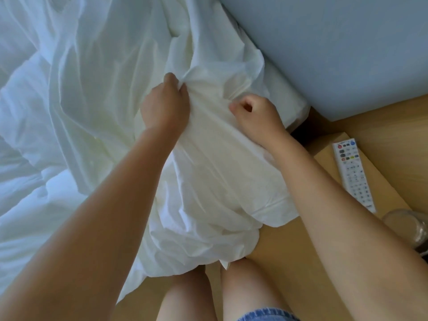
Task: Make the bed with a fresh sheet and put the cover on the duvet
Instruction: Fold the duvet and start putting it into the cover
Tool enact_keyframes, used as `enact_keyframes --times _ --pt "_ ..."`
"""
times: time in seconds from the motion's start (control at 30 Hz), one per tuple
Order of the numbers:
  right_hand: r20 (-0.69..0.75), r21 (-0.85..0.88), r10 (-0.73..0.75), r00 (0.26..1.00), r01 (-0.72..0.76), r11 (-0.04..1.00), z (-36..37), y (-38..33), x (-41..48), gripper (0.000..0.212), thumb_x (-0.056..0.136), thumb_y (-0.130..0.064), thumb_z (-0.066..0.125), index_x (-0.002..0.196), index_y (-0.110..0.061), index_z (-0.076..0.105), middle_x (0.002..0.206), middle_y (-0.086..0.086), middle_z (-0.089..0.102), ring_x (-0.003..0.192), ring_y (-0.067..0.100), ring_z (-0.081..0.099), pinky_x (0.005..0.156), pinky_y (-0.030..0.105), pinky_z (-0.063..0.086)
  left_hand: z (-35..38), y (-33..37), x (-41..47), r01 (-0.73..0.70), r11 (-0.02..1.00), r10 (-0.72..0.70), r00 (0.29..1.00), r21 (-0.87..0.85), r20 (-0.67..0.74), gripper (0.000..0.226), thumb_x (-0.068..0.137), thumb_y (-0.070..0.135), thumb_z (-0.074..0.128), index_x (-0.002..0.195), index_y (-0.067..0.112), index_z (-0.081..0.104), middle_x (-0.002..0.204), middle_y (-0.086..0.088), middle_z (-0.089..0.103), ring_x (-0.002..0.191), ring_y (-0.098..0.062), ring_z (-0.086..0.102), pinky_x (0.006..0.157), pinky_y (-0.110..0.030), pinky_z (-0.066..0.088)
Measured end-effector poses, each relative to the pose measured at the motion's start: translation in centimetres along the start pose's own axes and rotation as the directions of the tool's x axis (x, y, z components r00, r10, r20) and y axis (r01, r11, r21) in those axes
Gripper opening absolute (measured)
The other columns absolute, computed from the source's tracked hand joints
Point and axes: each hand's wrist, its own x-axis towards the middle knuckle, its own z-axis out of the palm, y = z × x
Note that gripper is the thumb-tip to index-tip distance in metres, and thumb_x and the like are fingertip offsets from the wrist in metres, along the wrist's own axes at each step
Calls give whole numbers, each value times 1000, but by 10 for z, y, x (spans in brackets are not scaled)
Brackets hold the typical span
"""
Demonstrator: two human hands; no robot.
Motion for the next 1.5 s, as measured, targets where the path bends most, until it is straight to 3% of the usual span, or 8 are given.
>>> enact_keyframes --times 0.27,0.43,0.73,0.9,1.1,1.23,1.33,1.5 --pt "286 -135 365 886 -340 931 -34 63 -76 48 75 -48 68 110 -15 59 102 -2 62 93 19 60 77 33 50 8 10 -15 -30 993 32 999 -113 22 34 92 33 44 119 12 48 113 -12 59 95 -35 55 69 -34 32" --pt "10 -11 315 949 -315 949 -8 45 -66 12 83 -6 46 86 -7 57 88 9 61 84 29 58 71 35 47 24 7 -56 132 987 -105 957 -87 270 65 86 59 49 125 7 43 128 -13 48 122 -32 42 100 -42 30" --pt "-238 229 450 861 -401 887 -12 72 -72 23 87 -2 42 97 -8 61 91 3 57 83 21 53 68 26 40 18 -4 -36 91 990 -70 980 -105 186 34 92 49 46 86 15 45 81 -4 53 81 -29 51 66 -31 31" --pt "-59 268 452 890 -422 866 -7 83 -89 15 76 -33 64 85 -27 53 82 -6 59 76 16 59 56 26 42 -11 -62 -122 257 944 -280 956 -207 -89 85 71 62 65 137 19 33 141 -7 36 131 -25 29 108 -39 21" --pt "295 132 493 818 -546 827 21 64 -113 129 34 -62 86 142 -30 22 125 -14 48 112 12 49 93 39 47 3 -92 -210 826 270 -594 547 -495 589 131 57 44 86 151 21 -2 151 1 32 136 -20 35 110 -36 32" --pt "79 200 482 872 -488 850 61 42 -124 82 61 -39 86 127 -14 44 111 -7 58 101 17 58 85 37 51 18 -84 -194 755 368 -413 656 -543 632 54 53 38 83 104 33 65 97 14 72 94 -9 68 74 -27 54" --pt "-21 287 425 905 -402 870 70 28 -130 25 76 -26 75 94 -22 58 89 -6 64 90 18 63 80 33 51 18 -72 -183 684 460 -306 721 -566 622 38 57 28 77 94 31 68 89 13 73 87 -10 69 73 -31 56" --pt "6 296 303 953 -292 910 74 10 -140 11 83 -9 65 91 -15 60 81 -1 65 79 13 63 73 31 53 14 -62 -181 717 269 59 654 -643 754 57 62 37 81 115 23 62 108 3 71 102 -16 67 83 -30 56"
